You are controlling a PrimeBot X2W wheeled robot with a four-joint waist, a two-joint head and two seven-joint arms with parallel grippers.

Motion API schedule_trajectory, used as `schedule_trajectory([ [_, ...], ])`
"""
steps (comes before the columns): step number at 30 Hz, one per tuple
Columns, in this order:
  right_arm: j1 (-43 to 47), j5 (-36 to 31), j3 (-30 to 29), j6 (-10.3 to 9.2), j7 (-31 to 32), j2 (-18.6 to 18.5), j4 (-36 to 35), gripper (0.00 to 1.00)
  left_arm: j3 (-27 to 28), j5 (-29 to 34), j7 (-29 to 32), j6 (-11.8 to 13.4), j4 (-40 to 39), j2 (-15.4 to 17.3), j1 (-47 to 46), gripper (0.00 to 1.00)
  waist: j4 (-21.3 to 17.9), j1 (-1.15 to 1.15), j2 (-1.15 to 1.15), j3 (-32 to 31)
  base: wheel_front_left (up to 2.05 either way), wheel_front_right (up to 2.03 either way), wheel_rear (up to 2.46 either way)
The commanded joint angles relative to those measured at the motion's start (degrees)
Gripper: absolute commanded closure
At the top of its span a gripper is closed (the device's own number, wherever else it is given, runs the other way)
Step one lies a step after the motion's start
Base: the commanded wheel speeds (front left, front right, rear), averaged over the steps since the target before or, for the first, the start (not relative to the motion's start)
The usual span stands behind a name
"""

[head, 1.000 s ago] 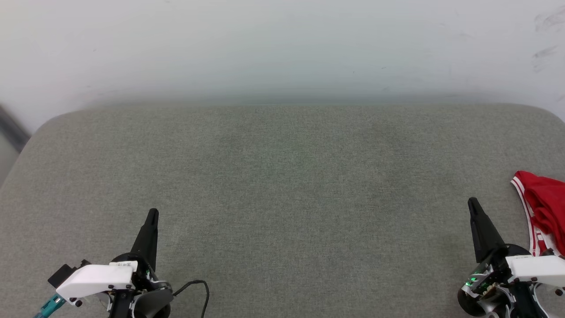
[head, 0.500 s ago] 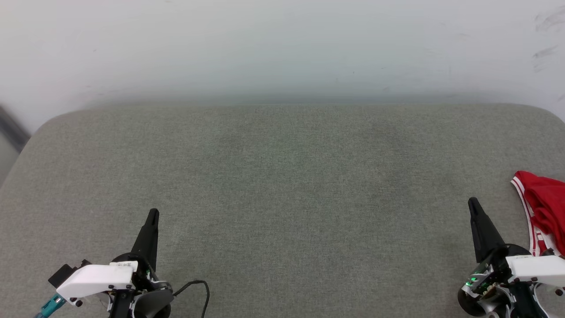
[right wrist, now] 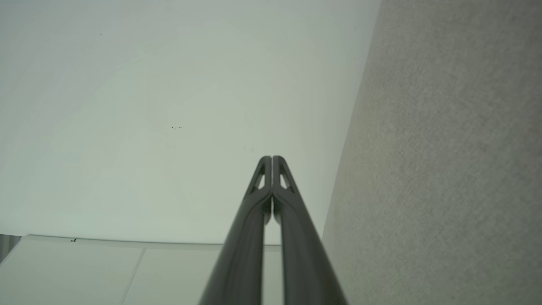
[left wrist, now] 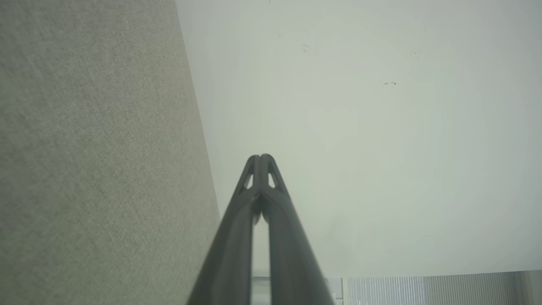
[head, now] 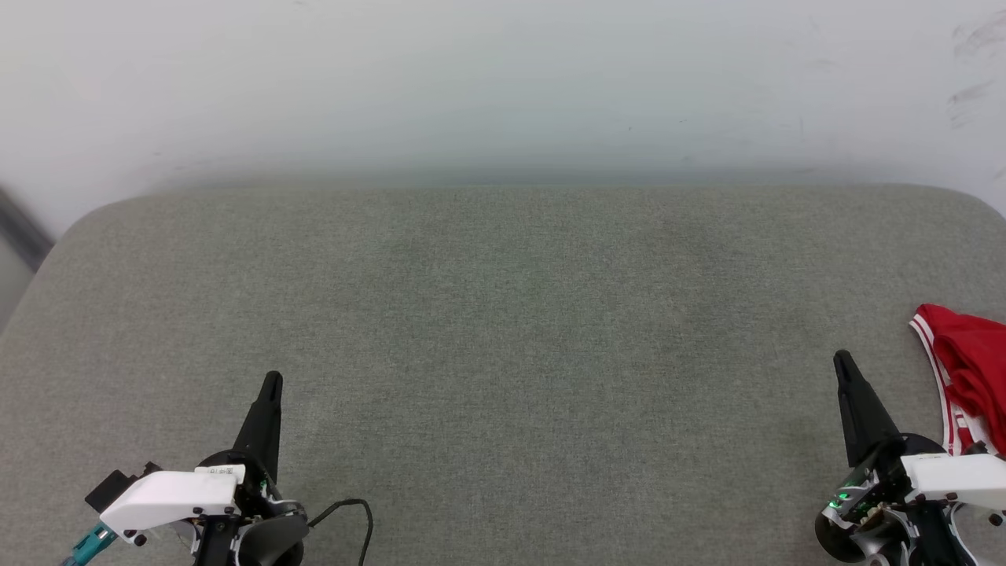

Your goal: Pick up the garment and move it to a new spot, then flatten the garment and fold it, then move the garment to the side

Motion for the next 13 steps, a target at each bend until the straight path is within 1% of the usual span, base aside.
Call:
schedule_trajectory([
  [1,-0.7,-0.3,-0.1,-0.02,0.2,0.2,0.1,1.00,0.1,0.1,0.2,-0.1,0.0,0.0,-0.4,1.00,0.0,0.00,0.00,0.0,0.00,0.00,0.00],
  [13,-0.7,-0.4,-0.2,-0.02,0.2,0.3,0.1,1.00,0.3,0.3,0.4,-0.1,0.1,-0.1,-0.5,1.00,0.0,0.00,0.00,0.0,0.00,0.00,0.00],
])
